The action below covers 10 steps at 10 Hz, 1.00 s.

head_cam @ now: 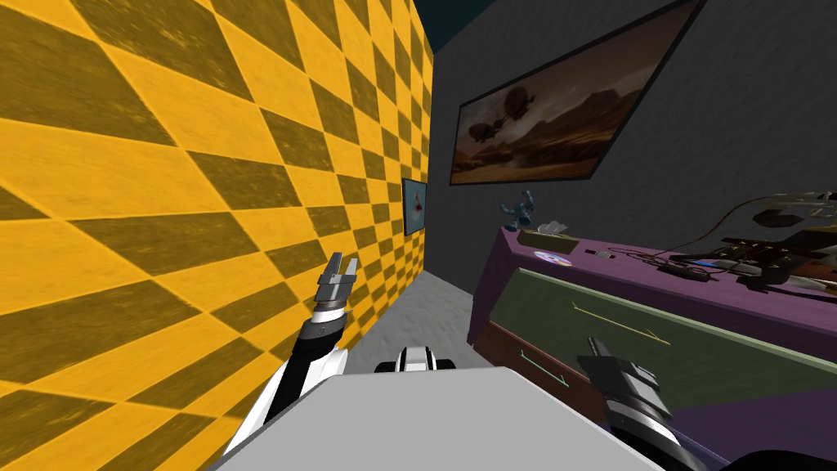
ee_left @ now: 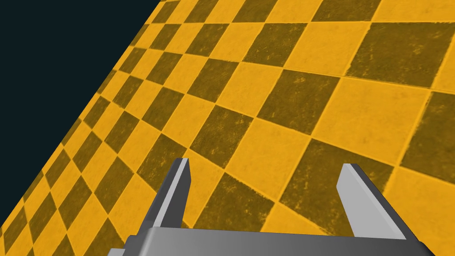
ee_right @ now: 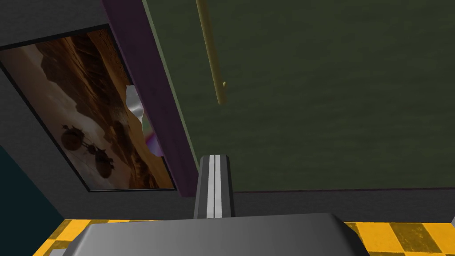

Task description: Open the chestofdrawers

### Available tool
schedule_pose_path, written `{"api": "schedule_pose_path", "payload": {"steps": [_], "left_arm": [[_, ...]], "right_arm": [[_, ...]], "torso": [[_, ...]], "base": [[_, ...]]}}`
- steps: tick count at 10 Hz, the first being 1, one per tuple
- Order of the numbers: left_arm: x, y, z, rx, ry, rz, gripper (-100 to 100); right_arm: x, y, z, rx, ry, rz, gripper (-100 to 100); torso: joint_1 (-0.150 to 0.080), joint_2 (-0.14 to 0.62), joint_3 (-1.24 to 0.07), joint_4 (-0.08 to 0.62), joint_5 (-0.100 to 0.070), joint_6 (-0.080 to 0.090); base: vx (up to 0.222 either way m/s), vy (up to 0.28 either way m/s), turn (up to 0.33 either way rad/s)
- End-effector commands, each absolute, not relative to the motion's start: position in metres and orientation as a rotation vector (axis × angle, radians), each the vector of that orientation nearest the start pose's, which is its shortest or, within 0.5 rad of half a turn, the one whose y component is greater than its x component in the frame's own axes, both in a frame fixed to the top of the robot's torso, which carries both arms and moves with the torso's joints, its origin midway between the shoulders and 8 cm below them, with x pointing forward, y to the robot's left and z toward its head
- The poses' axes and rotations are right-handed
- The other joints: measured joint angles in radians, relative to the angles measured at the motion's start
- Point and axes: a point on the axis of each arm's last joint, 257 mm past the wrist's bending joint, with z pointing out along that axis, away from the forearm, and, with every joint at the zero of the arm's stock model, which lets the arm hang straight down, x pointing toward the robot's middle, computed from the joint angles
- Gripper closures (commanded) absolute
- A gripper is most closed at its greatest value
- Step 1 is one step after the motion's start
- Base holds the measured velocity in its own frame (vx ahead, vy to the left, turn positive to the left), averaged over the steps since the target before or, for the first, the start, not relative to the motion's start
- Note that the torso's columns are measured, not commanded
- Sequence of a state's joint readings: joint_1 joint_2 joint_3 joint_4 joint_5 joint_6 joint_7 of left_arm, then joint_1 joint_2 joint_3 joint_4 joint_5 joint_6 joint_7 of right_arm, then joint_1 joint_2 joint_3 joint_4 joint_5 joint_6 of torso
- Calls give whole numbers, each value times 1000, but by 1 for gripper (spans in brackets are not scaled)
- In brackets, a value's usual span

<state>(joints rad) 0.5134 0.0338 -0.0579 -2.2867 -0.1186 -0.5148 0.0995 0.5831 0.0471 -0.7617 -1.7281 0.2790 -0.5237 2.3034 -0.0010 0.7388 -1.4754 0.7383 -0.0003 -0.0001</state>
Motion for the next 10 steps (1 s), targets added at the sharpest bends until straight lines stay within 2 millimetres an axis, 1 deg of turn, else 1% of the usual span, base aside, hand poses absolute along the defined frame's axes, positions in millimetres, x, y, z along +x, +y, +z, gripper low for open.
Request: {"api": "schedule_pose_path", "payload": {"steps": [1, 7, 10], "left_arm": [[344, 243, 23, -598, 685, -1379, 0], [344, 243, 23, -598, 685, -1379, 0], [344, 243, 23, -598, 685, -1379, 0]], "right_arm": [[199, -590, -197, -600, 1490, -1689, -100], [221, -607, -159, -696, 1393, -1701, -100], [229, -613, -149, -678, 1383, -1673, -100]], "torso": [[1, -1, 0, 0, 0, 0], [1, -1, -1, 0, 0, 0], [1, -1, -1, 0, 0, 0]], "base": [[0, 0, 0], [9, -10, 5], [30, -27, 17]]}}
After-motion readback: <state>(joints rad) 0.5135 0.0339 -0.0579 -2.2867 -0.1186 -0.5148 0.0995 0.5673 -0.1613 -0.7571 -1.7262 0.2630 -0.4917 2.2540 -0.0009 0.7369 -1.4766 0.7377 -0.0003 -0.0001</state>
